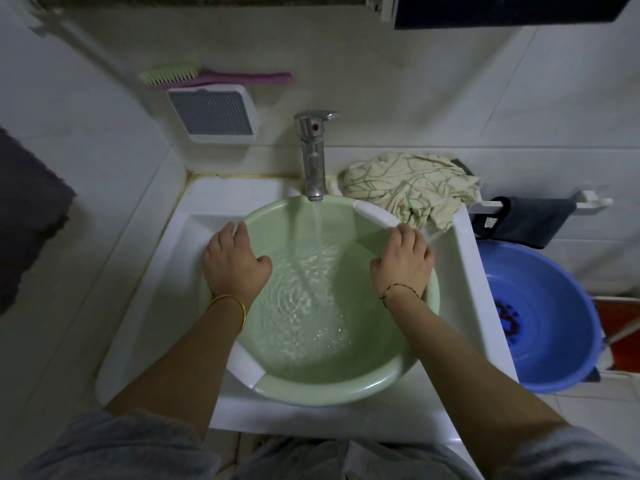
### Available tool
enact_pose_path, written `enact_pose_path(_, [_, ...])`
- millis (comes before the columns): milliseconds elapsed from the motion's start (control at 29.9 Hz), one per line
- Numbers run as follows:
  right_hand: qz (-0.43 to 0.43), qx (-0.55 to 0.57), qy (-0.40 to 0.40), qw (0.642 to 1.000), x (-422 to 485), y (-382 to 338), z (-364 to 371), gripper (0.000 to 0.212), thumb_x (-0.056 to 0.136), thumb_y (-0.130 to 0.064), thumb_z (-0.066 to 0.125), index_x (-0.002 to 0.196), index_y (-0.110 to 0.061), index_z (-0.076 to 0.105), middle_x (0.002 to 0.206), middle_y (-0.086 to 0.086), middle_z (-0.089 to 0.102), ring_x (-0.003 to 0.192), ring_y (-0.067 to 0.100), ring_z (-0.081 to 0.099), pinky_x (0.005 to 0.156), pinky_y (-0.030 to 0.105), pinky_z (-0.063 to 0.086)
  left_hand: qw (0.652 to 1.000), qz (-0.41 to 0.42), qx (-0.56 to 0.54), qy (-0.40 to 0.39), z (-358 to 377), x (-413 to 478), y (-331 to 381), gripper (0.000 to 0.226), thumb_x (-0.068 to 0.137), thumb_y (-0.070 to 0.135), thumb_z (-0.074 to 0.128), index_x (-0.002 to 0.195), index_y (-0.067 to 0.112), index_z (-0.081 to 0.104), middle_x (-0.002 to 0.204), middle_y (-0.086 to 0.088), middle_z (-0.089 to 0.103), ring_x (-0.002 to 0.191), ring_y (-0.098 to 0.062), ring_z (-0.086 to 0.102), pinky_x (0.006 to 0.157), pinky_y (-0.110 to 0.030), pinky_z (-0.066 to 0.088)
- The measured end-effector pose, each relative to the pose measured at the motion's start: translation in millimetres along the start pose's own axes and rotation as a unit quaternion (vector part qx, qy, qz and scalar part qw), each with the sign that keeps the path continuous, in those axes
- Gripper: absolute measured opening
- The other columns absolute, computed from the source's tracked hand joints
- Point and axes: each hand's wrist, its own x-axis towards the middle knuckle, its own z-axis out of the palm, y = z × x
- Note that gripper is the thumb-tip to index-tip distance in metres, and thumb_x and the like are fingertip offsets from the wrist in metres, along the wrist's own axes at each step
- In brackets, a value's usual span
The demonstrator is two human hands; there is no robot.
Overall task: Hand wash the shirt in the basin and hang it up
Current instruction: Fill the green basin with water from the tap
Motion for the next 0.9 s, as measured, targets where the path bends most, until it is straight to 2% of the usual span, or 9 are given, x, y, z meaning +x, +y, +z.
enact_pose_path(902, [0.001,0.000,0.001,1.000,0.3,-0.2,0.6,0.056,0.081,-0.024,0.059,0.132,-0.008,0.043,0.146,0.007,0.036,0.136,0.028,0.027,0.108,0.042,0.020,1.000,-0.008,0.001,-0.013,0.8,0.7,-0.8,0.074,0.072,0.026,0.064,0.140,0.008,0.040,0.147,-0.014,0.037,0.132,-0.033,0.035,0.107,-0.040,0.028])
